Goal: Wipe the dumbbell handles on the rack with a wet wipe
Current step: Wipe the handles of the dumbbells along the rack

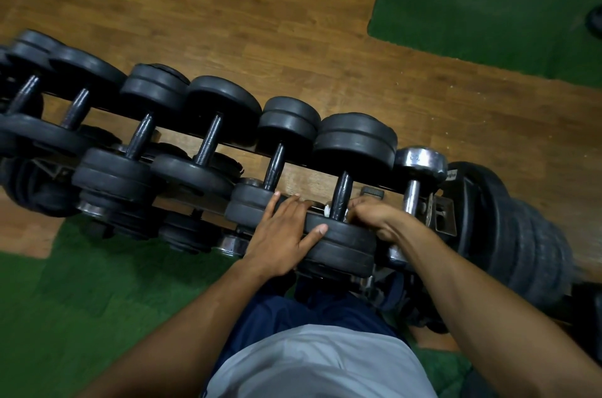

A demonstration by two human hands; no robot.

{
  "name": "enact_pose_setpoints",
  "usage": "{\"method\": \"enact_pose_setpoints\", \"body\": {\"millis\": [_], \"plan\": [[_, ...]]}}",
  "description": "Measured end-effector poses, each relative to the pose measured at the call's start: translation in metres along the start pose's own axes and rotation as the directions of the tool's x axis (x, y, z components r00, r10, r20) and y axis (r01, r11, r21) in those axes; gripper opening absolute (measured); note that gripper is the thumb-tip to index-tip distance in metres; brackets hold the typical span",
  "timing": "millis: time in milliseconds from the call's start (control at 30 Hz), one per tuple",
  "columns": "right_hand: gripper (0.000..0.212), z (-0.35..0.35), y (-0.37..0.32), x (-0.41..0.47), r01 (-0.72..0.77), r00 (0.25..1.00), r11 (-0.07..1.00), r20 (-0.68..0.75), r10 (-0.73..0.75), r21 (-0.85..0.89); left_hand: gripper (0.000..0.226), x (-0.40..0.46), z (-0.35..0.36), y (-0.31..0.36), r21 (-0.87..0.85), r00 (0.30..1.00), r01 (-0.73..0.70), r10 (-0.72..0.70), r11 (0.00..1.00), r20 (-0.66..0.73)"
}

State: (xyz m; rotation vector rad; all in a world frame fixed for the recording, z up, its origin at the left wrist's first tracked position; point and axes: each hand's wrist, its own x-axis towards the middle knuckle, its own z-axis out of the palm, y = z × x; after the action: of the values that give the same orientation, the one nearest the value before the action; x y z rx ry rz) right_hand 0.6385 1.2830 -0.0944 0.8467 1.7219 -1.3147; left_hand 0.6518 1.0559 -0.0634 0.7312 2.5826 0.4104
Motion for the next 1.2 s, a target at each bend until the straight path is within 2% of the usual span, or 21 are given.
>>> {"method": "enact_pose_setpoints", "body": {"millis": [200, 267, 367, 467, 533, 600, 667, 767, 833, 933, 1000, 1067, 1133, 1200], "plan": [[0.021, -0.001, 0.005, 0.003, 0.028, 0.999, 0.999, 0.027, -0.028, -0.016, 0.089, 0.000, 0.000, -0.001, 0.001, 1.000, 0.000, 0.000, 1.000, 0.001], [0.027, -0.001, 0.008, 0.001, 0.059, 0.998, 0.996, 0.027, -0.058, -0.063, 0.090, 0.000, -0.001, -0.001, -0.007, 1.000, 0.003, -0.003, 1.000, 0.006], [0.012, -0.001, 0.010, -0.005, 0.117, 0.992, 0.981, -0.021, -0.122, -0.157, 0.089, 0.000, 0.000, -0.001, 0.003, 1.000, 0.003, -0.003, 1.000, 0.013], [0.021, -0.004, 0.011, -0.009, 0.147, 0.978, 0.952, -0.102, -0.180, -0.268, 0.087, 0.000, 0.002, -0.001, 0.012, 1.000, -0.002, 0.002, 1.000, 0.008], [0.016, -0.007, 0.004, -0.017, 0.163, 0.966, 0.905, -0.123, -0.227, -0.393, 0.084, 0.000, 0.002, -0.002, 0.001, 1.000, -0.004, 0.004, 1.000, 0.000], [0.005, -0.011, -0.010, -0.030, 0.192, 0.953, 0.810, -0.091, -0.288, -0.554, 0.081, 0.000, 0.002, -0.001, -0.006, 1.000, -0.005, 0.005, 1.000, -0.006], [0.006, -0.013, -0.022, -0.042, 0.241, 0.933, 0.734, -0.056, -0.355, -0.635, 0.080, 0.000, 0.002, -0.001, -0.005, 1.000, -0.007, 0.007, 1.000, -0.013], [0.014, -0.011, -0.033, -0.046, 0.370, 0.885, 0.744, -0.031, -0.464, -0.557, 0.081, 0.000, 0.002, -0.001, -0.015, 1.000, -0.009, 0.009, 1.000, -0.022], [0.017, -0.009, -0.038, -0.043, 0.417, 0.842, 0.731, -0.074, -0.535, -0.540, 0.082, 0.000, 0.002, -0.001, -0.007, 1.000, -0.010, 0.010, 1.000, -0.015], [0.026, -0.007, -0.044, -0.041, 0.397, 0.758, 0.574, -0.098, -0.645, -0.716, 0.083, 0.000, 0.003, -0.002, 0.008, 1.000, -0.010, 0.010, 1.000, -0.011], [0.031, -0.004, -0.046, -0.040, 0.401, 0.740, 0.426, 0.013, -0.672, -0.811, 0.084, 0.001, 0.005, -0.002, 0.012, 1.000, -0.008, 0.008, 1.000, -0.022], [0.030, -0.001, -0.046, -0.035, 0.448, 0.767, 0.258, 0.220, -0.603, -0.856, 0.085, 0.000, 0.006, -0.002, 0.011, 0.999, -0.002, 0.002, 1.000, -0.044], [0.024, -0.003, -0.048, -0.029, 0.512, 0.796, 0.137, 0.410, -0.445, -0.848, 0.084, -0.001, 0.006, -0.001, 0.003, 0.998, 0.004, -0.004, 1.000, -0.065], [0.024, -0.006, -0.054, -0.025, 0.546, 0.796, 0.049, 0.500, -0.341, -0.837, 0.082, -0.001, 0.006, 0.000, -0.015, 0.997, 0.005, -0.006, 1.000, -0.080]]}}
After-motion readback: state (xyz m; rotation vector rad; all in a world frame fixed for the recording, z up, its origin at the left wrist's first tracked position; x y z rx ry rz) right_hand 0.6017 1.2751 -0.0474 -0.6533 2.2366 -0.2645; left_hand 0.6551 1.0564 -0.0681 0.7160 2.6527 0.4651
